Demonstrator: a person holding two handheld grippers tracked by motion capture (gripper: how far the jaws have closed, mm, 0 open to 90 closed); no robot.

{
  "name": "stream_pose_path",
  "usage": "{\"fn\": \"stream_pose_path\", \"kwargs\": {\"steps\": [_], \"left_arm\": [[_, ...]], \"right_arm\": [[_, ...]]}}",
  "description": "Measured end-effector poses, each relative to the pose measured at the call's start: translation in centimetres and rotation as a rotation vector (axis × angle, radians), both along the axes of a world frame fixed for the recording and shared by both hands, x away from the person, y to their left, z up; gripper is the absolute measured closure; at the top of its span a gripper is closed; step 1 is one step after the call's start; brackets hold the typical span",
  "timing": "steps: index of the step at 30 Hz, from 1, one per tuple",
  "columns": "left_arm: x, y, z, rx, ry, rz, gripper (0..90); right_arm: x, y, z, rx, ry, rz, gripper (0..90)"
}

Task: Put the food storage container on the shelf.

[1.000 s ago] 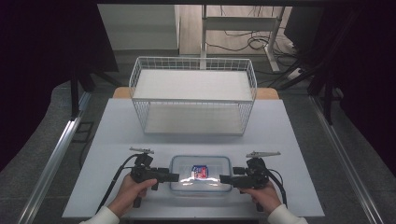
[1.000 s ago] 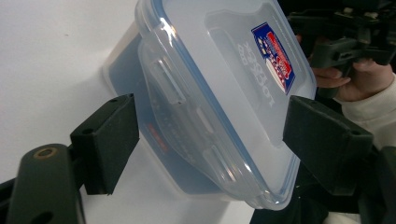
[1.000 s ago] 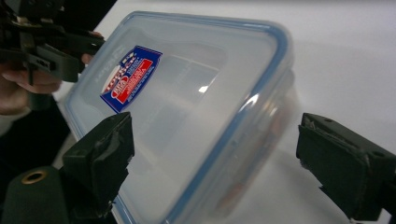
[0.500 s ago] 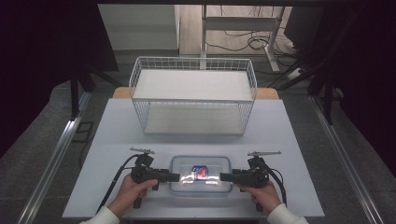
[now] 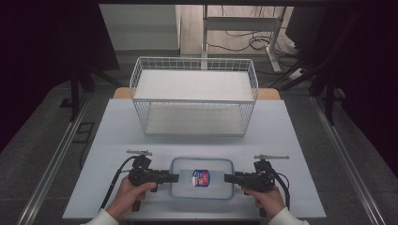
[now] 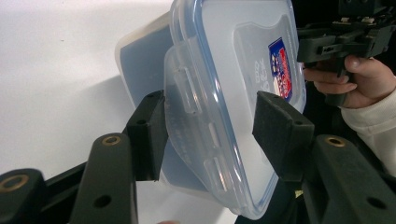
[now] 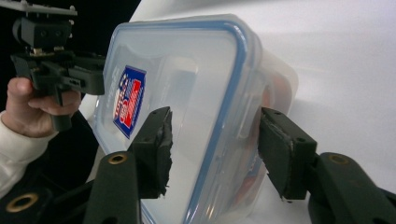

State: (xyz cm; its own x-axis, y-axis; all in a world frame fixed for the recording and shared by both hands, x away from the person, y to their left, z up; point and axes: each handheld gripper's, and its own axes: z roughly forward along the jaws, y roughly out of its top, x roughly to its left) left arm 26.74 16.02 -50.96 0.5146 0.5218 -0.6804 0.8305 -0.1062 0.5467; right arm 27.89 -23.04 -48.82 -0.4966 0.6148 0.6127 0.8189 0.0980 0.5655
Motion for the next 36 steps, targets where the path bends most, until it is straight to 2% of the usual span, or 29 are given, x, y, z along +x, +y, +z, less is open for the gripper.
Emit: {"fn": "stream_pose_path", "kwargs": {"steps": [10, 21, 30, 36], "left_arm": [[-0.5, -0.3, 0.8, 0.009, -0.031, 0.013, 48.5], [-0.3, -0.4, 1.5, 0.016, -0.057, 0.032, 49.7], [0.4, -0.2, 2.0, 0.021, -0.075, 0.031, 50.0], [1.5, 0.1, 2.4, 0.011, -0.085, 0.033, 50.7]], "right_arm": [[-0.2, -0.1, 0.4, 0.008, 0.019, -0.034, 48.4], [0.2, 0.0, 1.0, 0.005, 0.0, -0.043, 48.9], [0.9, 0.2, 1.6, -0.001, -0.025, -0.036, 48.8], [1.9, 0.3, 2.0, 0.001, -0.036, -0.033, 48.7]]}}
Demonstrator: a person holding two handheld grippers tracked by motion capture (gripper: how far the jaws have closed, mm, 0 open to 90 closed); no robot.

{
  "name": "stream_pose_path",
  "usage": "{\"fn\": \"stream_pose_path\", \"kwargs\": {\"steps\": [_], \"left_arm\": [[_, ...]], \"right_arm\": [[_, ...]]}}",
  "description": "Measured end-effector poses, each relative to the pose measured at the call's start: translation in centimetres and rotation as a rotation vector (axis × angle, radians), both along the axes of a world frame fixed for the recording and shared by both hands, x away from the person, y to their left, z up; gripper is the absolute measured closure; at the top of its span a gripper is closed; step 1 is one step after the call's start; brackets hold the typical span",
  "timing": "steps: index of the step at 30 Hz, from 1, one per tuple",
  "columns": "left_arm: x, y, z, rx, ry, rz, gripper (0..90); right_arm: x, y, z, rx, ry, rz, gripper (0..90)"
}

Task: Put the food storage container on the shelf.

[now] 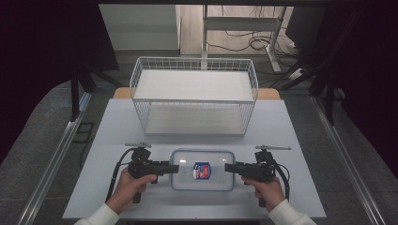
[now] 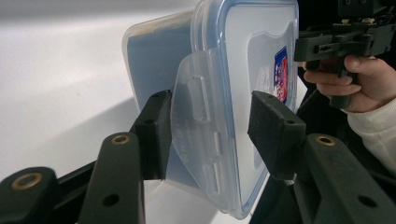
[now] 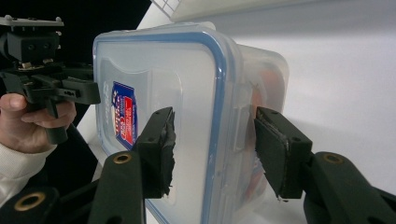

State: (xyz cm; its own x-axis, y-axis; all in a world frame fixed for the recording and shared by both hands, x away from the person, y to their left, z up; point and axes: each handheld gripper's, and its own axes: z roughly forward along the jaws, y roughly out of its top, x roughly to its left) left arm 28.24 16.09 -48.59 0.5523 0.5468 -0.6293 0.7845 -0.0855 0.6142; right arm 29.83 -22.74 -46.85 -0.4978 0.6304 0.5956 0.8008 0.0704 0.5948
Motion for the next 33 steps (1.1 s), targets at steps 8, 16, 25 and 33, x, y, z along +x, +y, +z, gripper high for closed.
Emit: {"fn": "stream_pose_path", "kwargs": {"steps": [8, 16, 25, 33], "left_arm": [[3.1, 0.8, 0.0, 0.009, -0.022, 0.013, 50.6], [7.0, 2.7, 0.0, 0.006, -0.03, 0.035, 50.5], [10.6, 3.5, -0.8, 0.004, -0.046, 0.047, 50.2], [11.9, 3.7, -1.1, 0.022, -0.039, 0.057, 50.0]], "right_arm": [[3.1, 1.0, 0.6, -0.024, -0.056, 0.011, 48.7], [7.4, 2.9, 0.7, -0.02, -0.08, 0.021, 48.5], [11.5, 4.1, 0.2, -0.023, -0.104, 0.007, 48.2], [12.9, 4.4, -0.9, 0.004, -0.097, -0.012, 48.0]]}}
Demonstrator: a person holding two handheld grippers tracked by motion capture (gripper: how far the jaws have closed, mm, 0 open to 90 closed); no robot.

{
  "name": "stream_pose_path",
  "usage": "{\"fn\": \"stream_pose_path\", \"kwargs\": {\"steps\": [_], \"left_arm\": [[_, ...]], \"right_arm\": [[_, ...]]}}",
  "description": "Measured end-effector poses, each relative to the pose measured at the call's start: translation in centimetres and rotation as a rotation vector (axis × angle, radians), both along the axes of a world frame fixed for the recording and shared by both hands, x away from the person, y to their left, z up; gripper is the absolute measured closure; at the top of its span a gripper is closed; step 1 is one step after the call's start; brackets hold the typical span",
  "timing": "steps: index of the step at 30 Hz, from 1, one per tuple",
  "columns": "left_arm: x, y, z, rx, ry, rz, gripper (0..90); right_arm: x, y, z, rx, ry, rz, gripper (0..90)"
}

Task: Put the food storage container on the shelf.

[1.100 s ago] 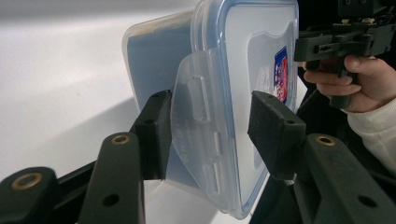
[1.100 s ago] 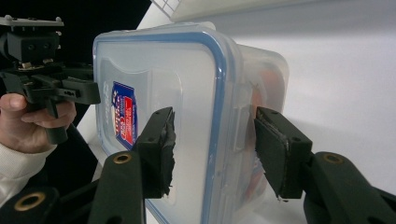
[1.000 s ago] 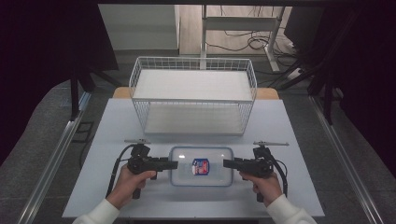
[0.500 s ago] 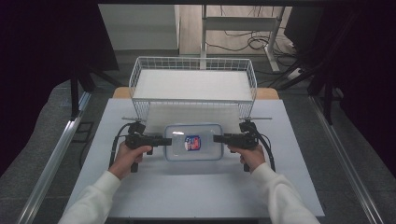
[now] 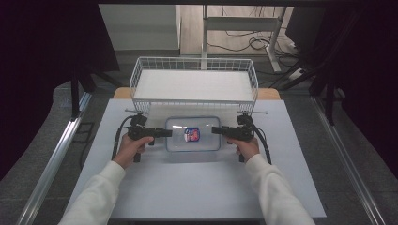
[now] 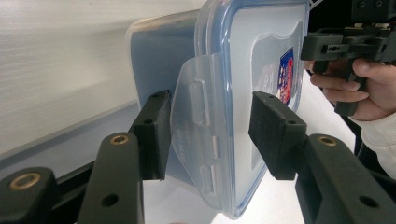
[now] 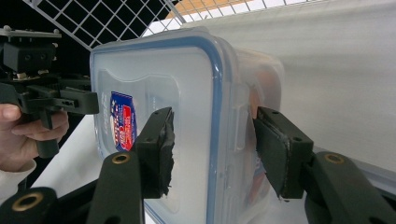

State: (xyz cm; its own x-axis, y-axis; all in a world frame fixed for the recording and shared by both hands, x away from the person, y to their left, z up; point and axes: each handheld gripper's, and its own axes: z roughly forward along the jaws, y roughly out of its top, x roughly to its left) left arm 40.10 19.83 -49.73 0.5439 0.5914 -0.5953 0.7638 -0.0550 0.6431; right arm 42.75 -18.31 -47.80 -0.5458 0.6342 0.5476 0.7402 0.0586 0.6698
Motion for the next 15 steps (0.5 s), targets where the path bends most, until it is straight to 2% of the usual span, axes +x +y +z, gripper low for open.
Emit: {"fn": "stream_pose_path", "kwargs": {"steps": [2, 7, 10, 15], "left_arm": [[0.1, -0.1, -0.2, 0.002, 0.016, 0.012, 49.9], [0.4, 0.0, -0.6, -0.016, 0.023, 0.022, 49.5], [0.5, -0.2, -0.7, -0.023, 0.024, 0.049, 48.1], [0.9, -0.1, -1.2, -0.062, 0.046, 0.077, 47.9]], "right_arm": [[0.2, 0.0, -0.3, 0.003, 0.005, -0.002, 47.8], [0.4, 0.1, -0.6, 0.01, 0.002, -0.025, 47.1], [0.2, 0.6, -0.7, -0.026, -0.037, -0.04, 43.8], [0.2, 1.0, -0.9, -0.04, -0.054, -0.071, 41.9]]}}
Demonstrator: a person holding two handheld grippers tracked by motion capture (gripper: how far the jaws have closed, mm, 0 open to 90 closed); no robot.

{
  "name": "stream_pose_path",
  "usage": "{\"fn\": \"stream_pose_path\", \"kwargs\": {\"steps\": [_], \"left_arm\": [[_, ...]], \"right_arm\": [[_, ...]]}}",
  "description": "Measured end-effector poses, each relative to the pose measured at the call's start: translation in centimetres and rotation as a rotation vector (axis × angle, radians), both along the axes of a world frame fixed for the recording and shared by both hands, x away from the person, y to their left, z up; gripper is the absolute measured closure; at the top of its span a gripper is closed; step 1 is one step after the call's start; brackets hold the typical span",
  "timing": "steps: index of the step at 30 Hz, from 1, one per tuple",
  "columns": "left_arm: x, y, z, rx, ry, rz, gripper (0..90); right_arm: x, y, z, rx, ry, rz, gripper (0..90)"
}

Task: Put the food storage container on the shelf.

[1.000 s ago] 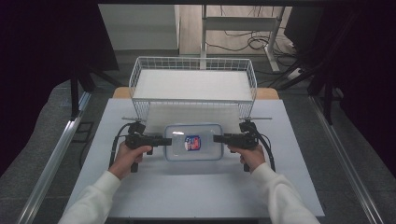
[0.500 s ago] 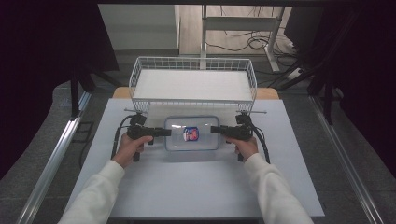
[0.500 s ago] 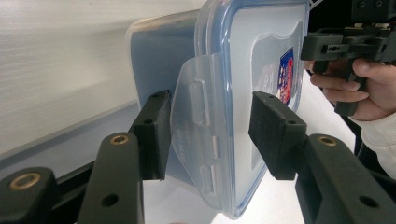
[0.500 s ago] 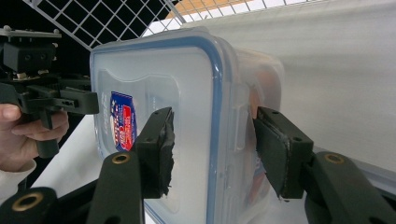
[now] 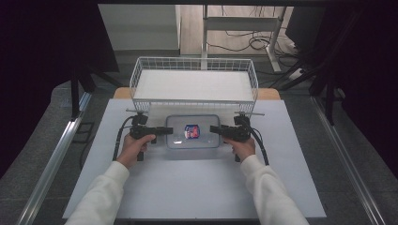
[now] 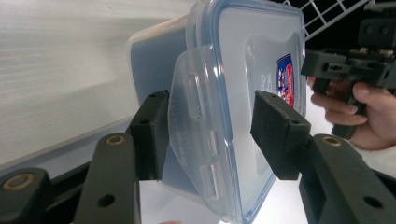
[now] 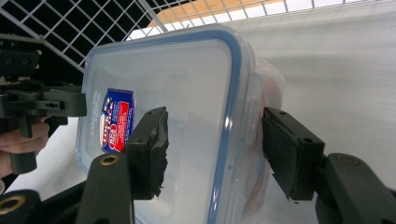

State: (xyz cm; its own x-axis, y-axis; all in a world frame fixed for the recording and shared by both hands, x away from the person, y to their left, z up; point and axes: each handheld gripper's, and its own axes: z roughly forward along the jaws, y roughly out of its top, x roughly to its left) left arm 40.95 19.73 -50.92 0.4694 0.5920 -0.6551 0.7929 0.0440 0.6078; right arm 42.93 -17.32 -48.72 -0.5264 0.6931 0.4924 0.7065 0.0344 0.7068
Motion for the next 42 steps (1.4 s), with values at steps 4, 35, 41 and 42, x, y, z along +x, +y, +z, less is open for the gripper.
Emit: {"fn": "stream_pose_path", "kwargs": {"steps": [4, 35, 41, 42], "left_arm": [[0.2, 0.0, -0.3, -0.017, 0.006, 0.024, 47.3], [-10.6, -1.7, 2.8, 0.256, -0.274, -0.021, 26.1], [-13.1, -1.7, 2.2, 0.333, -0.289, -0.044, 26.6], [-13.7, -1.7, 2.3, 0.34, -0.295, -0.047, 26.7]], "right_arm": [[0.1, 0.1, -0.2, 0.012, 0.008, -0.03, 41.6], [-9.2, -1.2, 3.0, -0.236, -0.231, 0.181, 55.1], [-10.7, -0.1, 2.0, -0.336, -0.274, 0.274, 81.1], [-10.8, 0.2, 1.8, -0.342, -0.269, 0.285, 85.1]]}}
